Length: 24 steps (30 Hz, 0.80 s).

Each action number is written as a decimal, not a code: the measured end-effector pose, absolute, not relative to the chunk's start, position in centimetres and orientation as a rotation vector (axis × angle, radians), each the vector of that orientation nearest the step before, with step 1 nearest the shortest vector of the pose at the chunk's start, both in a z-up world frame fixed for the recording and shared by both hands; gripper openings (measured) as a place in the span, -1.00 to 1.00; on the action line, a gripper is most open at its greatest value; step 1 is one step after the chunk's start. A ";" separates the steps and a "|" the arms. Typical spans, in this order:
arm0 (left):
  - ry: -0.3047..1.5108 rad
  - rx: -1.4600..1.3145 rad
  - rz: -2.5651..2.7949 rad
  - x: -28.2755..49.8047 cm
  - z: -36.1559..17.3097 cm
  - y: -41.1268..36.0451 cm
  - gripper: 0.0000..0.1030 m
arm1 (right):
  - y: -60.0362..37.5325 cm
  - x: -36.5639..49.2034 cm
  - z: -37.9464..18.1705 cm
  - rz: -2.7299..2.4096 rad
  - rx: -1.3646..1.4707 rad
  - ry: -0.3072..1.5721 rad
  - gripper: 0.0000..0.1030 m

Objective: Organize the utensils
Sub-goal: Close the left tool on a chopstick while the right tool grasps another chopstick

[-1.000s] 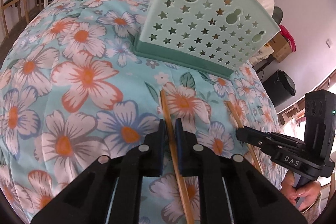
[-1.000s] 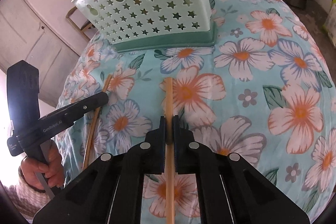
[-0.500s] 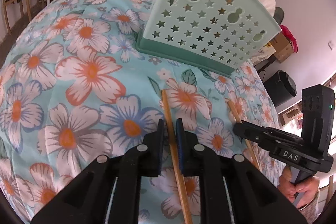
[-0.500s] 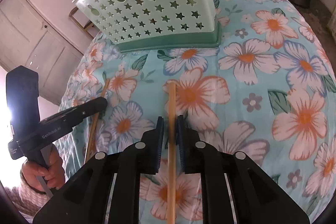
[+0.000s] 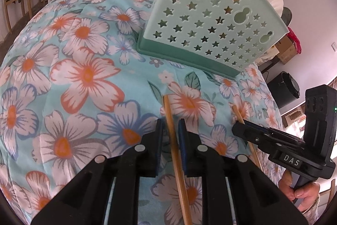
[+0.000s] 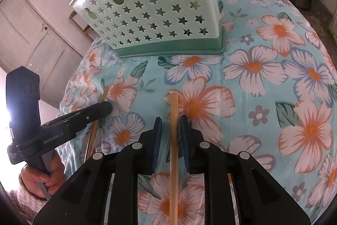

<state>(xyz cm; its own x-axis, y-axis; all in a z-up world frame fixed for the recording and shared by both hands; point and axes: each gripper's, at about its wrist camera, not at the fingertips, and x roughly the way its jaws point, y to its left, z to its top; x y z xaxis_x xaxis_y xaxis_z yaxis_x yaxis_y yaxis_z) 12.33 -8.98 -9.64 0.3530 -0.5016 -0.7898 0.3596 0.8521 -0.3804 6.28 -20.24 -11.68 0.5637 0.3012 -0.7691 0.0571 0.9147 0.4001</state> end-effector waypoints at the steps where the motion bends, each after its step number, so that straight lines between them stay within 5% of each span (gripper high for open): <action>1: 1.073 -0.147 -0.558 12.3 -9.6 -9.0 -0.72 | -20.1 6.4 -11.7 0.145 0.405 0.967 -0.72; 6: 1.069 -0.136 -0.549 12.3 -9.5 -9.1 -0.72 | -20.8 6.4 -11.9 0.140 0.428 0.967 -0.90; 24: 1.055 -0.123 -0.540 12.2 -9.4 -9.1 -0.74 | -20.6 6.5 -11.5 0.128 0.406 0.959 -0.91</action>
<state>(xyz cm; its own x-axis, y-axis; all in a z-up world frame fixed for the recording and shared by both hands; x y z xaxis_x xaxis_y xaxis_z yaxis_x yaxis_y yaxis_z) 12.21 -9.05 -9.39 0.3769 -0.4785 -0.7931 0.3637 0.8639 -0.3484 6.54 -20.56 -11.52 0.5737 0.2831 -0.7686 0.0719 0.9173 0.3916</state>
